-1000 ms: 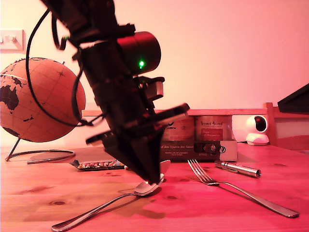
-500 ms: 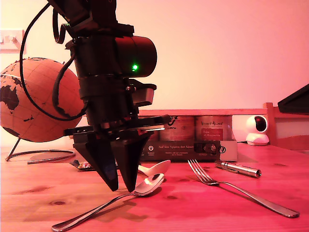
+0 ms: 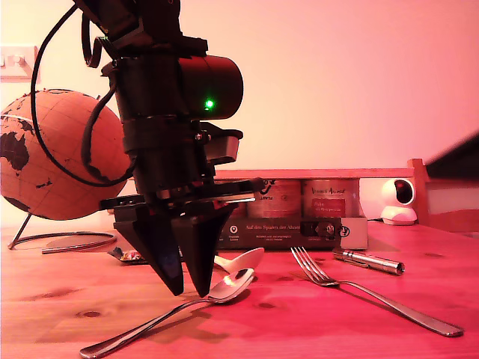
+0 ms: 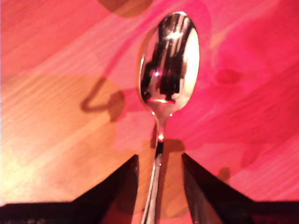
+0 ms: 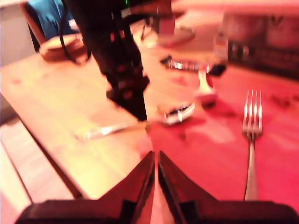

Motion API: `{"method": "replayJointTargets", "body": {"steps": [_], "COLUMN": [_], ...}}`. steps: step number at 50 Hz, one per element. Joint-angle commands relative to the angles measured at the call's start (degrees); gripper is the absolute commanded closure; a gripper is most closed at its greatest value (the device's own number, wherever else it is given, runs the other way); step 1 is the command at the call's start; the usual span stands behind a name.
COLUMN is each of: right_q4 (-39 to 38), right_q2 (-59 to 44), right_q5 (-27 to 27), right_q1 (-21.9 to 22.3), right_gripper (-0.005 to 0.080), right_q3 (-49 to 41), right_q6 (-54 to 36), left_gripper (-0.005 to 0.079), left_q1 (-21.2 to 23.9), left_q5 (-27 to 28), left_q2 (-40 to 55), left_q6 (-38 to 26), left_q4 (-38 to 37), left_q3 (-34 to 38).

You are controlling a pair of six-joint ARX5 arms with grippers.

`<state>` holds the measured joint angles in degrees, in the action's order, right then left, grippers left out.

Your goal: Slide the metallic spoon to the right

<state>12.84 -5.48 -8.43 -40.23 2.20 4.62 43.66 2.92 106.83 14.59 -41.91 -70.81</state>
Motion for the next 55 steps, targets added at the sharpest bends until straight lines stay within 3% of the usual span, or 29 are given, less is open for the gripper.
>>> {"method": "replayJointTargets", "body": {"steps": [1, 12, 26, 55], "right_q4": [0.2, 0.3, 0.3, 0.3], "right_q2": [-0.3, -0.3, -0.3, -0.3], "right_q5": [0.0, 0.0, 0.0, 0.0], "right_q1": [-0.2, -0.2, -0.2, -0.2], "right_gripper": [0.0765, 0.0765, 0.0764, 0.0765], "right_q3": [0.1, 0.1, 0.1, 0.1], "right_q6": [0.0, 0.0, 0.0, 0.0], "left_gripper": [0.0492, 0.0511, 0.0766, 0.0766], "left_q1": [-0.1, -0.1, 0.1, 2.1], "left_q5": [0.6, 1.6, 3.8, 8.4], "left_q2": [2.5, 4.2, 4.2, 4.2], "left_q6": [-0.2, -0.2, -0.2, 1.0], "left_q4": [0.2, 0.2, 0.6, 11.6], "left_q3": [-0.6, -0.6, -0.6, -0.6]}}
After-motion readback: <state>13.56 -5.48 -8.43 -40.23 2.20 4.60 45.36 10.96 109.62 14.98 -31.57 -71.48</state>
